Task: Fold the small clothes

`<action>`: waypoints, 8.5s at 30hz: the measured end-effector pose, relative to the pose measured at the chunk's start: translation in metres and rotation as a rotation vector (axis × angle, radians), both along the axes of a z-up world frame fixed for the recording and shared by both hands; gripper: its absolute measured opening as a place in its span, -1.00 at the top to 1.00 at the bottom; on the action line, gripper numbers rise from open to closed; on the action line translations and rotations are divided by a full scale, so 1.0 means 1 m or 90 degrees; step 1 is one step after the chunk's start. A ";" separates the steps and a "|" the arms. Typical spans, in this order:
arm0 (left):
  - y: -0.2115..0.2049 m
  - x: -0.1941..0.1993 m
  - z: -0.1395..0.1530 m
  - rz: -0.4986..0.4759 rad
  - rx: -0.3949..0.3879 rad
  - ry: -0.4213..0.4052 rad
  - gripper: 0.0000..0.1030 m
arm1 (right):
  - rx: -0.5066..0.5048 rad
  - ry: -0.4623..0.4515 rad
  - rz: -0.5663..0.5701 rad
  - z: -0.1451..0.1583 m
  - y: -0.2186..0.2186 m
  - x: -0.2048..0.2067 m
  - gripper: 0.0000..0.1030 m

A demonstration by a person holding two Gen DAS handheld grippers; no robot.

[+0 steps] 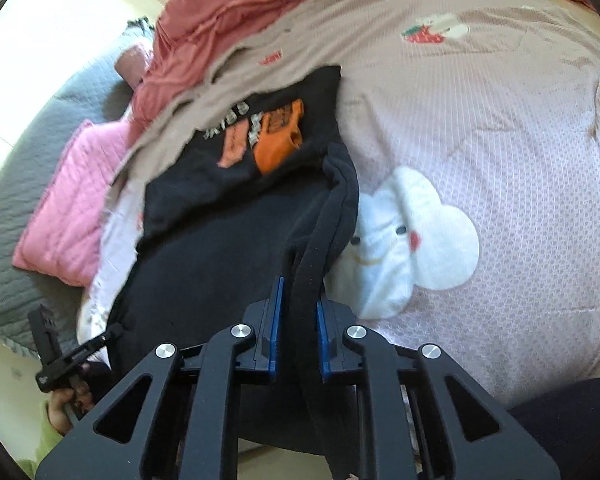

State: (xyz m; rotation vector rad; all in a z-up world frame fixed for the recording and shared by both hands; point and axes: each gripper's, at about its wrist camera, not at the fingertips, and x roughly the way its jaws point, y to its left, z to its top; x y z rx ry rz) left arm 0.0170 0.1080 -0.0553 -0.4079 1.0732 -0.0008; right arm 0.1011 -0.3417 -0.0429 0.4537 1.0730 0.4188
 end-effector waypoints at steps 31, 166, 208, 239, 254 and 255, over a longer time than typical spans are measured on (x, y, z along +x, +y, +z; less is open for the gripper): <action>0.007 0.012 0.038 0.014 -0.047 -0.091 0.96 | 0.085 -0.060 0.005 0.019 -0.017 0.023 0.81; -0.099 0.233 0.023 -0.037 0.176 -0.097 -0.10 | -0.166 -0.088 0.116 -0.012 0.053 0.164 -0.67; 0.008 0.128 -0.014 0.129 0.022 -0.013 0.70 | -0.186 0.003 0.080 -0.030 0.029 0.173 0.60; 0.022 0.229 0.009 0.127 0.107 -0.048 -0.23 | -0.202 -0.136 0.090 0.003 0.051 0.165 -0.29; 0.031 0.254 -0.004 0.136 0.166 -0.025 0.86 | -0.257 -0.082 0.143 -0.026 0.070 0.166 -0.30; 0.031 0.256 -0.008 0.137 0.175 -0.014 0.79 | -0.253 -0.079 0.141 -0.027 0.069 0.166 -0.30</action>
